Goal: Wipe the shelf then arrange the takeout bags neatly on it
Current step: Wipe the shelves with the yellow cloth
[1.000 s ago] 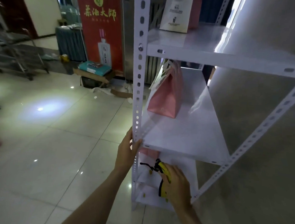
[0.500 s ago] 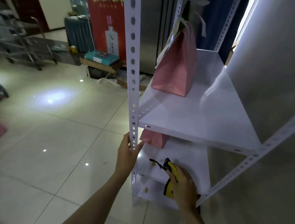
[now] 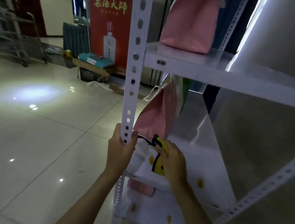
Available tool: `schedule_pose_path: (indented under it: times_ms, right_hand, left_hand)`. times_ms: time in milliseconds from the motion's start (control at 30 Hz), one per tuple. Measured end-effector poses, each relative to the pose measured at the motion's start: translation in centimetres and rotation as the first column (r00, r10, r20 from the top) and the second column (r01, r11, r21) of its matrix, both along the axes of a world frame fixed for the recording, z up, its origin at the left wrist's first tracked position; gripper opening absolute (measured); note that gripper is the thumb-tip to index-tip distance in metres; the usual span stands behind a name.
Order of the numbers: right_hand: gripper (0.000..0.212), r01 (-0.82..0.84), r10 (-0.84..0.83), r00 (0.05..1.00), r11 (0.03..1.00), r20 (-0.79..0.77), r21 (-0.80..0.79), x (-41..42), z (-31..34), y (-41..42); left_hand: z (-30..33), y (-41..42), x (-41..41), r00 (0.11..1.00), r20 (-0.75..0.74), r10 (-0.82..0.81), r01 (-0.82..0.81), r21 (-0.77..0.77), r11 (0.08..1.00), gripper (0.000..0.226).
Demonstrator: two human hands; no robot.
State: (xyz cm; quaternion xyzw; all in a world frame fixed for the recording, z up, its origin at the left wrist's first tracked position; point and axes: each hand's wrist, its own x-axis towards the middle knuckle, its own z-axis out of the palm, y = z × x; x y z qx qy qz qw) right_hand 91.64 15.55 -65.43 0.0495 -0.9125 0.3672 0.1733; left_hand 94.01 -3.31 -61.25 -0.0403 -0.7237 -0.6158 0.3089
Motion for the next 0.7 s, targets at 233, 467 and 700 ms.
schedule_pose_path:
  times_ms: [233,467,700]
  right_hand:
    - [0.022,-0.077,0.084,0.996,0.986,-0.037,0.149,0.4,-2.0,0.1]
    - [0.024,-0.094,0.103,0.994,0.977,-0.034,0.191,-0.3,-1.5,0.7]
    - [0.032,-0.071,0.080,0.997,0.946,-0.016,0.316,-0.7,-1.0,-1.2]
  left_hand:
    - [-4.3,0.4,-0.9,0.980,-0.199,0.000,0.003,0.016,1.000,0.026]
    - [-4.2,0.7,-1.8,0.948,-0.317,0.022,-0.010,0.038,0.999,0.028]
    - [-4.9,0.9,-2.0,0.928,-0.358,0.102,-0.096,0.034,0.995,0.017]
